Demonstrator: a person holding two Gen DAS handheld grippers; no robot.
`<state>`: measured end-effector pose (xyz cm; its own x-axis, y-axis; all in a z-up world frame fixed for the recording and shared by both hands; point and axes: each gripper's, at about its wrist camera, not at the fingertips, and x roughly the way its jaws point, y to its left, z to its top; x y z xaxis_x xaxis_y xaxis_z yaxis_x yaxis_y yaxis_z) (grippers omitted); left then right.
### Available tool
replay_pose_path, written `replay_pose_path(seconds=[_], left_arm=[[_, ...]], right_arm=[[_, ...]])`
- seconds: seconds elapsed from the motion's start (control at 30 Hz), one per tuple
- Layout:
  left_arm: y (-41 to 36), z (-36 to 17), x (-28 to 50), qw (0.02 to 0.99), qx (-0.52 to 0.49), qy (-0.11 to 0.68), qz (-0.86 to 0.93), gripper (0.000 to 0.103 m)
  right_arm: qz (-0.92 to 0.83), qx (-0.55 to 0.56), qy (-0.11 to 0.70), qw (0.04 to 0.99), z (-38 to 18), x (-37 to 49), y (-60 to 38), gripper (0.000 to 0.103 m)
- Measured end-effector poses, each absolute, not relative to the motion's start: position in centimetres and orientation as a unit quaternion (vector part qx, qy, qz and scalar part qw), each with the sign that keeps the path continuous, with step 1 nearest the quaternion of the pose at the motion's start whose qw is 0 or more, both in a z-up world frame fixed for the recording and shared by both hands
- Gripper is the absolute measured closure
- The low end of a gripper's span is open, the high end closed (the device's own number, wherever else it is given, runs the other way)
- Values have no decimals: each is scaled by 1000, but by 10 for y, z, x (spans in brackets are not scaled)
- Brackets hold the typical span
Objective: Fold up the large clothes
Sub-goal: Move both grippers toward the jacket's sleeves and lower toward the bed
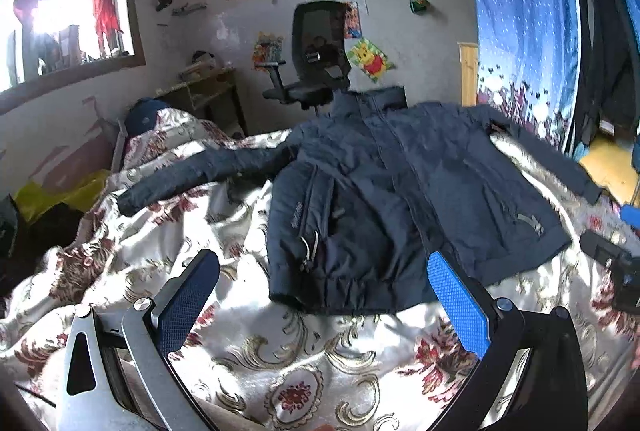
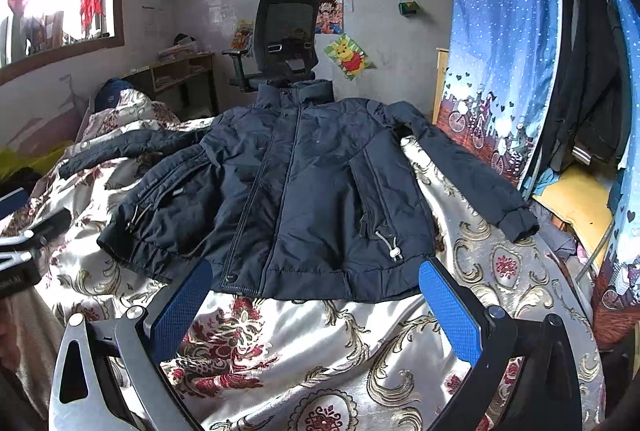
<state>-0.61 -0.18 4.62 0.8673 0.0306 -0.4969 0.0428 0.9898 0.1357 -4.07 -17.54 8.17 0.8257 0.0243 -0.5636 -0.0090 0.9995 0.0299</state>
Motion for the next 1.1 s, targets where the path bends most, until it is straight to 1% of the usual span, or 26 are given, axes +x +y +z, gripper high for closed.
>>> replay_pose_path(seconds=[0.23, 0.43, 0.6, 0.83, 1.0, 1.1], left_arm=[[5, 98, -17, 973, 78, 217, 8, 1], [15, 152, -32, 978, 96, 186, 15, 1], [31, 201, -40, 979, 90, 183, 10, 1], [45, 279, -50, 981, 79, 177, 26, 1], [46, 329, -49, 984, 82, 157, 30, 1], [41, 346, -40, 984, 91, 149, 29, 1]], right_arm=[[2, 23, 268, 963, 120, -49, -180, 0], [5, 7, 218, 976, 176, -55, -175, 0], [14, 15, 191, 981, 226, -58, -173, 0], [17, 55, 196, 979, 279, -51, -183, 0], [-6, 27, 190, 981, 311, -46, -181, 0], [-23, 2, 197, 980, 319, -35, -177, 0]])
